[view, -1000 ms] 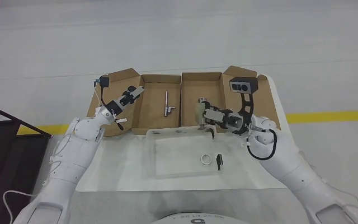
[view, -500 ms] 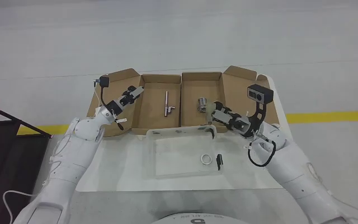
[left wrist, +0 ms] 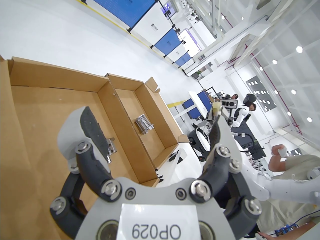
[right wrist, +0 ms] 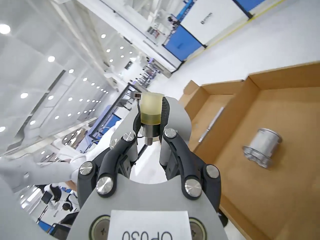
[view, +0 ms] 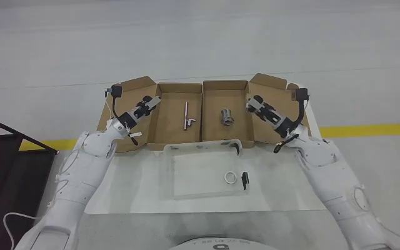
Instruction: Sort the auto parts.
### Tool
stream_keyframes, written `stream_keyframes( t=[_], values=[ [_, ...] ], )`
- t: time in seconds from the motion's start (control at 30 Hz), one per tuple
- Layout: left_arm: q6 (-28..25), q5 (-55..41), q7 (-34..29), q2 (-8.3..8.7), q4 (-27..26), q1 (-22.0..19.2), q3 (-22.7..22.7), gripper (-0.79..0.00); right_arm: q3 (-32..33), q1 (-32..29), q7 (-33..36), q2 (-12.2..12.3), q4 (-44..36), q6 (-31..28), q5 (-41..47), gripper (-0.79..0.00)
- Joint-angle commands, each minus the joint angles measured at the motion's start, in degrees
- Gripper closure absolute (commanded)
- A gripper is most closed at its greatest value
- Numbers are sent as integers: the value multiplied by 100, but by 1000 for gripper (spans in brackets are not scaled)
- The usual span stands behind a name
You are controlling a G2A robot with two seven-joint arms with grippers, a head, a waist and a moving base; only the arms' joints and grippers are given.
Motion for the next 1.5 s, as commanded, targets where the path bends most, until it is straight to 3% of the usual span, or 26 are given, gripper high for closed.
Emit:
stream_keyframes(
  t=[0.0,0.27,0.67,0.7,0.8,1.07,1.23,1.27,1.37,1.43,1.47],
  values=[
    [0,0,0,0,0,0,0,-785,-151,74,138,-16,20,423,-243,0],
    [0,0,0,0,0,0,0,-785,-602,416,471,-69,245,1635,-1234,0],
    [0,0,0,0,0,0,0,-785,-781,555,1060,-63,320,2655,-2050,0],
    [0,0,0,0,0,0,0,-785,-781,546,1050,-63,289,2694,-2090,-99],
    [0,0,0,0,0,0,0,-785,-774,519,1044,-61,218,2793,-2189,-197],
    [0,0,0,0,0,0,0,-785,-766,485,1072,-65,97,2979,-2345,-323],
    [0,0,0,0,0,0,0,-785,-670,364,937,-64,-138,2323,-2029,-413],
    [0,0,0,0,0,0,0,-785,-619,318,880,-61,-202,2023,-1878,-372],
    [0,0,0,0,0,0,0,-785,-439,121,688,-44,-350,1029,-1388,-354],
    [0,0,0,0,0,0,0,-785,-303,10,589,-29,-420,308,-1076,-237],
    [0,0,0,0,0,0,0,-785,-256,-63,530,-26,-421,-84,-843,-302]
  ],
)
